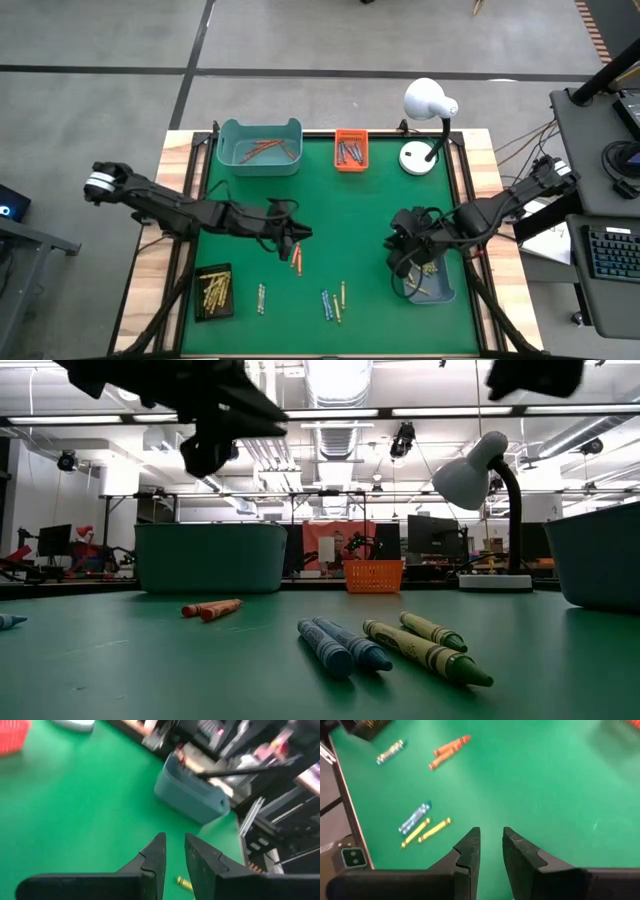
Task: Sort crayons
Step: Put the orange crayon into the green bin
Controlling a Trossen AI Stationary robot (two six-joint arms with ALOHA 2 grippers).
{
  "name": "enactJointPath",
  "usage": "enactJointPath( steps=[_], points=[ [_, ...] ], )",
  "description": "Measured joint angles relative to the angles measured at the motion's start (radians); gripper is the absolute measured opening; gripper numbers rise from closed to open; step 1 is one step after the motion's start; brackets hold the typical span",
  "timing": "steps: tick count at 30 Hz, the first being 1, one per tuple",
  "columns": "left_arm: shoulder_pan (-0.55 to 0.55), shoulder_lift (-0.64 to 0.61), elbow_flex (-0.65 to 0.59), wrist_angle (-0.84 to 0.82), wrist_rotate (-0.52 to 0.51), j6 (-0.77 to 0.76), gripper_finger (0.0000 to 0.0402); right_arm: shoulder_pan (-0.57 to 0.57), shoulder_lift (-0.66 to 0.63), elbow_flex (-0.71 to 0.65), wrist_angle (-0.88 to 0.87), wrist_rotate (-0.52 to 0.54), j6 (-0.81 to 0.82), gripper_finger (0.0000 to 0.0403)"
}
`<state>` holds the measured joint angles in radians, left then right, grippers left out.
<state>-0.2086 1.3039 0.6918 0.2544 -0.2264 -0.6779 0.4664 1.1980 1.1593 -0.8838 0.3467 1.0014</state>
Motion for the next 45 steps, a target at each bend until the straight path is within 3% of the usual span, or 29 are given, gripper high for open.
enactJointPath(
  steps=[6,10,17,22,35,45],
  points=[
    [-0.032,0.095,0.062,-0.147,0.000,-0.108,0.0047,0.000,0.000,0.042,0.001,0.084,-0.139,0.0073],
    [-0.053,0.185,0.173,-0.381,-0.011,-0.154,0.0047,-0.001,0.000,0.045,0.005,0.134,-0.195,0.0073],
    [-0.100,0.370,0.419,-0.861,-0.116,-0.213,0.0047,-0.005,0.000,0.044,0.005,0.162,-0.242,0.0073],
    [-0.121,0.478,0.538,-1.039,-0.131,-0.250,0.0047,-0.005,0.001,0.041,0.005,0.179,-0.255,0.0073],
    [-0.156,0.533,0.590,-1.113,-0.133,-0.326,0.0050,-0.004,0.001,-0.007,0.007,0.180,-0.242,0.0073],
    [-0.171,0.561,0.577,-1.114,-0.140,-0.373,0.0127,-0.004,0.001,-0.032,0.046,0.181,-0.244,0.0073]
  ],
)
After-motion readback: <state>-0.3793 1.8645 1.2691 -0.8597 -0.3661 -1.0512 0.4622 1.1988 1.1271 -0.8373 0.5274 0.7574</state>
